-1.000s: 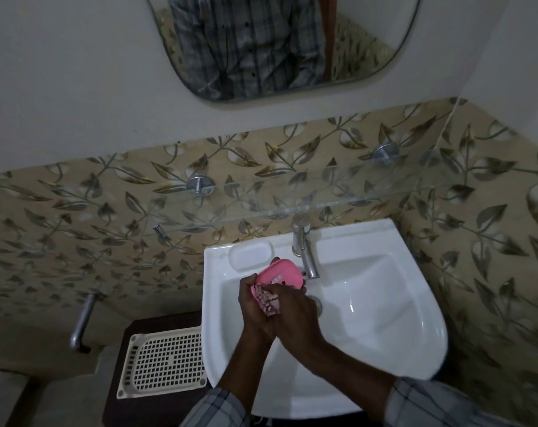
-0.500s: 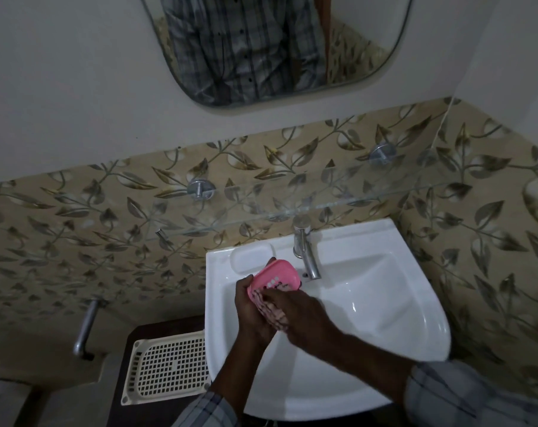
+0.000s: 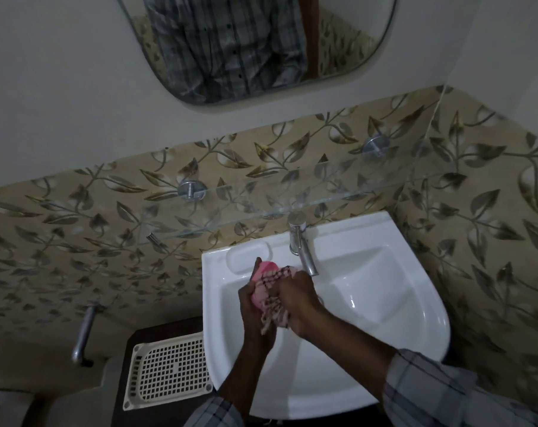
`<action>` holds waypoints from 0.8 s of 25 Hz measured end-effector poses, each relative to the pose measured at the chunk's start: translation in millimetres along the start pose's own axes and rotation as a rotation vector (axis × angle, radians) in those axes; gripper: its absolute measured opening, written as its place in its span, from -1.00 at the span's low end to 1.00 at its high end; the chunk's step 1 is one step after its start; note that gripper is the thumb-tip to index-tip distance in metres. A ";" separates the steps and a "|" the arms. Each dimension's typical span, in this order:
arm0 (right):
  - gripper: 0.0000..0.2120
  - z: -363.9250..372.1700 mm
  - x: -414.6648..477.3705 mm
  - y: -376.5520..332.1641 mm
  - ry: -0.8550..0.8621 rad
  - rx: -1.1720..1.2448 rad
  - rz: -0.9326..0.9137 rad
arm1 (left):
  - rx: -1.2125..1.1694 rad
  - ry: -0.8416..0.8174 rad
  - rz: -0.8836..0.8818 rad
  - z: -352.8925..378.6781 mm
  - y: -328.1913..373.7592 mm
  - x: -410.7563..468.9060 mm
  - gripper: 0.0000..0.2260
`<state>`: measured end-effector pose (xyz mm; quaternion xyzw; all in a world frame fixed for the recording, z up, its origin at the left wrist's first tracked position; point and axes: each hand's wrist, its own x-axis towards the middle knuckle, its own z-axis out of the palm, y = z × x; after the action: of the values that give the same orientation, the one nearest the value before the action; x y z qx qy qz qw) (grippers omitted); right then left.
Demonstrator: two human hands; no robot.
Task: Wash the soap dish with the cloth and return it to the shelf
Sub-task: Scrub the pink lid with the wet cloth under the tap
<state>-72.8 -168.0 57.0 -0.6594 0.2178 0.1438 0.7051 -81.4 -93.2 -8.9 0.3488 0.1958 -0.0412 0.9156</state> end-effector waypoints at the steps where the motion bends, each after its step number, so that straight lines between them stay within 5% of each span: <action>1: -0.86 -1.8 -3.9 -1.5 -0.001 -0.014 -0.033 | 0.080 -0.014 0.044 -1.0 4.4 3.2 -0.55; 4: -0.70 -36.2 -13.9 19.6 -0.199 -0.539 -0.501 | 0.139 0.063 -0.007 5.9 19.9 13.6 -0.59; 6: -0.52 -68.1 -5.2 29.2 -0.413 -0.650 -0.604 | 0.107 0.177 -0.084 4.5 18.9 18.6 -0.60; 9: -0.54 -79.6 19.6 27.2 -0.253 -0.495 -0.570 | 0.074 0.281 -0.224 5.3 9.8 19.5 -0.64; 11: -0.60 -64.6 13.2 24.7 -0.313 -0.458 -0.628 | 0.067 0.281 -0.266 14.3 7.2 18.4 -0.72; 15: -0.39 -87.4 21.7 53.5 -0.385 -0.908 -1.194 | 0.072 0.282 -0.328 22.6 12.3 17.7 -0.75; 20: -0.33 -78.0 30.4 30.6 -0.370 -0.763 -1.041 | 0.147 0.248 -0.403 33.6 16.4 23.9 -0.66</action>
<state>-70.7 -245.3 12.6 -0.8459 -0.3193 -0.0374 0.4255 -44.8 -101.4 14.9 0.3708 0.3687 -0.1940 0.8300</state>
